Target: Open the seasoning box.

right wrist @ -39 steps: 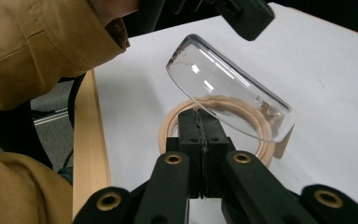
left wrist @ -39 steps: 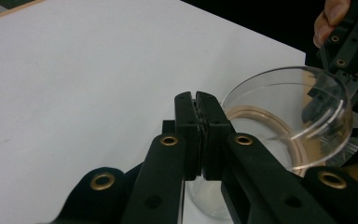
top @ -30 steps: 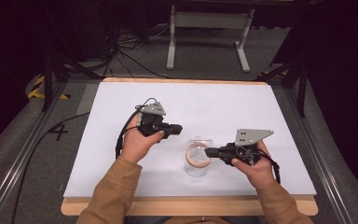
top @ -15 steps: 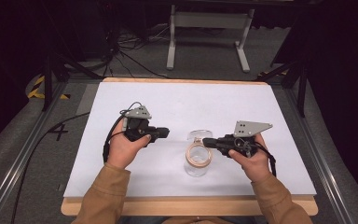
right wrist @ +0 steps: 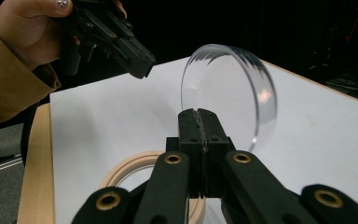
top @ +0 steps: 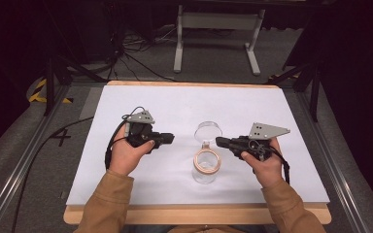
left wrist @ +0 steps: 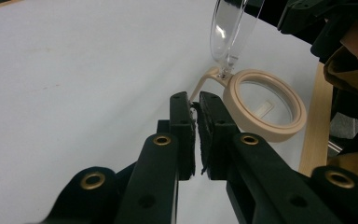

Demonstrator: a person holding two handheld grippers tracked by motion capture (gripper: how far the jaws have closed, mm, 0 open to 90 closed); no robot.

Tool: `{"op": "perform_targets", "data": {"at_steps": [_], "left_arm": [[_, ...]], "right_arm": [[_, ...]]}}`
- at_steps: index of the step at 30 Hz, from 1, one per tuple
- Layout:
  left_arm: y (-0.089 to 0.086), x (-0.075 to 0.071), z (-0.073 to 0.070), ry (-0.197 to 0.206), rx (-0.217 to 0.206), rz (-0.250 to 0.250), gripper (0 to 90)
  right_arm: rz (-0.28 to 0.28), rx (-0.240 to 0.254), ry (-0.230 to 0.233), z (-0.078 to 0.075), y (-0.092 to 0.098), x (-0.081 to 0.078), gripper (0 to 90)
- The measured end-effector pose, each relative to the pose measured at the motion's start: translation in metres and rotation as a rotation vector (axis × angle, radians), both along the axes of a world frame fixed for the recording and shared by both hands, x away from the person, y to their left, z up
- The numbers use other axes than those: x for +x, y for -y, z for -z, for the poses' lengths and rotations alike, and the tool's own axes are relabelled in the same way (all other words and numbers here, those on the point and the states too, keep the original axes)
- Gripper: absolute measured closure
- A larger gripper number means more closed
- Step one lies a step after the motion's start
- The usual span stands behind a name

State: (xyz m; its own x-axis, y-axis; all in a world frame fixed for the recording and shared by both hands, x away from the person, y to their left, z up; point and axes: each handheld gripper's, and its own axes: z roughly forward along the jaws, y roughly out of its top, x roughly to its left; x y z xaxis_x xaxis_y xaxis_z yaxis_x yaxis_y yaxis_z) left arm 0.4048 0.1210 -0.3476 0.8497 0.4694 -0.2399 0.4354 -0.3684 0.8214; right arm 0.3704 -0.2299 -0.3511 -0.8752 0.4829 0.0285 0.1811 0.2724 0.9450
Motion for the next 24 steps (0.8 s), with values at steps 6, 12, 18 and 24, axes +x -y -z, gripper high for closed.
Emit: {"op": "perform_targets", "data": {"at_steps": [6,12,18,24], "left_arm": [[0.005,0.001,-0.001,0.003,0.001,0.017,84.1],[0.007,0.003,-0.001,0.0,0.002,0.025,83.2],[0.005,0.001,-0.003,0.01,0.028,0.02,80.1],[0.0,0.001,-0.005,0.003,0.039,0.003,78.3]], "right_arm": [[-0.008,0.002,-0.007,-0.003,0.006,-0.004,90.0],[-0.012,-0.011,0.004,-0.008,0.014,-0.007,90.0],[-0.003,-0.012,0.009,-0.014,0.025,-0.008,90.0],[0.033,-0.042,0.001,-0.018,0.038,-0.005,90.0]]}}
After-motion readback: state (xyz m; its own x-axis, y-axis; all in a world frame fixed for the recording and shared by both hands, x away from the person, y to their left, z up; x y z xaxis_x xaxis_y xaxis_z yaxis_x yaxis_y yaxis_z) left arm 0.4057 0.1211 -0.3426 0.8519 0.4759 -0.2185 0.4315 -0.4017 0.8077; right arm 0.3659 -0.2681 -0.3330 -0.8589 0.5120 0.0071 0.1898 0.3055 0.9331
